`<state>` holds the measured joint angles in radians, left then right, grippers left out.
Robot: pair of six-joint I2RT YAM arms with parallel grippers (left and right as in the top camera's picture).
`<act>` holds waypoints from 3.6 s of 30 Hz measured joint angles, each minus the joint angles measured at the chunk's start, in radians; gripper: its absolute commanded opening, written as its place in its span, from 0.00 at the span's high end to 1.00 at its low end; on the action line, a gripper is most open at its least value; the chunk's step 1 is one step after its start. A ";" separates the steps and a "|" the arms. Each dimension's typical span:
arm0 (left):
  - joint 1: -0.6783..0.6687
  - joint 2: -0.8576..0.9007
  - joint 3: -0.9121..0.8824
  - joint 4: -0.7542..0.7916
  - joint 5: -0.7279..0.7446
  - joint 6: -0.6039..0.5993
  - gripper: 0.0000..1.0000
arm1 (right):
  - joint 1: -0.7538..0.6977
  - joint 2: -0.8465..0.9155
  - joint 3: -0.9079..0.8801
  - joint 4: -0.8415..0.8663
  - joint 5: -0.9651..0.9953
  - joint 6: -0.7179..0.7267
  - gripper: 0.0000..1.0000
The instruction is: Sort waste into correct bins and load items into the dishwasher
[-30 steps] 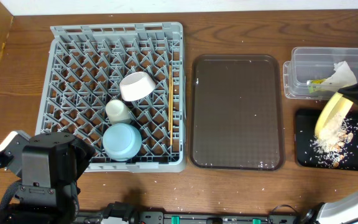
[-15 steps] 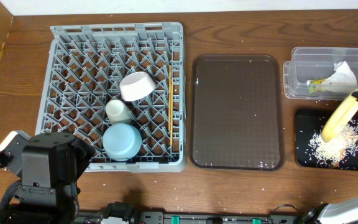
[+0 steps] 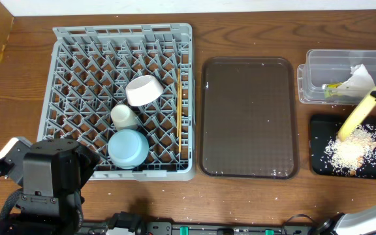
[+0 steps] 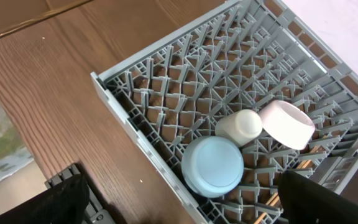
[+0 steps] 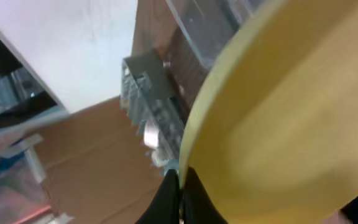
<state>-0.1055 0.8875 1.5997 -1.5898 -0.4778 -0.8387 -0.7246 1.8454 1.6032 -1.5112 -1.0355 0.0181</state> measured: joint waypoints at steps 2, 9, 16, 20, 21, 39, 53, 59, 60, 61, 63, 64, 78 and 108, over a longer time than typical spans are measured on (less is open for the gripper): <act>0.000 0.000 0.000 -0.001 0.000 0.000 0.02 | -0.004 0.000 0.000 -0.076 -0.017 -0.023 0.99; 0.000 0.000 0.000 -0.001 0.000 0.000 0.02 | 0.055 -0.018 -0.002 -0.186 -0.175 -0.101 0.99; 0.000 0.000 0.000 0.000 0.000 0.000 0.02 | 0.208 -0.137 -0.003 -0.120 -0.276 -0.078 0.99; 0.000 0.000 0.000 -0.001 0.000 0.000 0.02 | 0.278 -0.174 -0.003 0.013 -0.305 -0.001 0.99; 0.000 0.000 0.000 -0.001 0.000 0.000 0.02 | 0.307 -0.177 -0.003 0.068 -0.312 0.037 0.99; 0.000 0.000 0.000 0.000 0.000 0.000 0.02 | 1.066 -0.177 -0.009 1.214 0.101 0.841 0.99; 0.000 0.000 0.000 -0.001 0.000 0.000 0.02 | 1.340 0.075 -0.009 1.437 0.446 0.758 0.99; 0.000 0.000 0.000 -0.001 0.000 0.000 0.02 | 1.339 0.166 -0.013 1.433 0.430 0.736 0.30; 0.000 0.000 0.000 0.000 0.000 0.000 0.02 | 1.339 0.166 -0.013 1.426 0.426 0.725 0.19; 0.000 0.000 0.000 0.000 0.000 0.000 0.02 | 1.338 0.165 -0.013 1.421 0.427 0.710 0.09; 0.000 0.000 0.000 -0.001 0.000 0.000 0.02 | 1.337 0.151 -0.013 1.384 0.436 0.687 0.04; 0.000 0.000 0.000 0.000 0.000 0.000 0.02 | 1.334 0.141 -0.013 1.358 0.443 0.676 0.03; 0.000 0.000 0.000 -0.001 0.001 0.000 0.02 | 1.135 -0.477 0.000 0.487 0.705 0.336 0.01; 0.000 0.000 0.000 0.000 0.000 0.000 0.02 | 1.189 -1.082 -0.258 0.041 0.941 0.334 0.01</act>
<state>-0.1055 0.8875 1.5997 -1.5902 -0.4778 -0.8387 0.4641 0.7635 1.3449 -1.4700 -0.0948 0.3519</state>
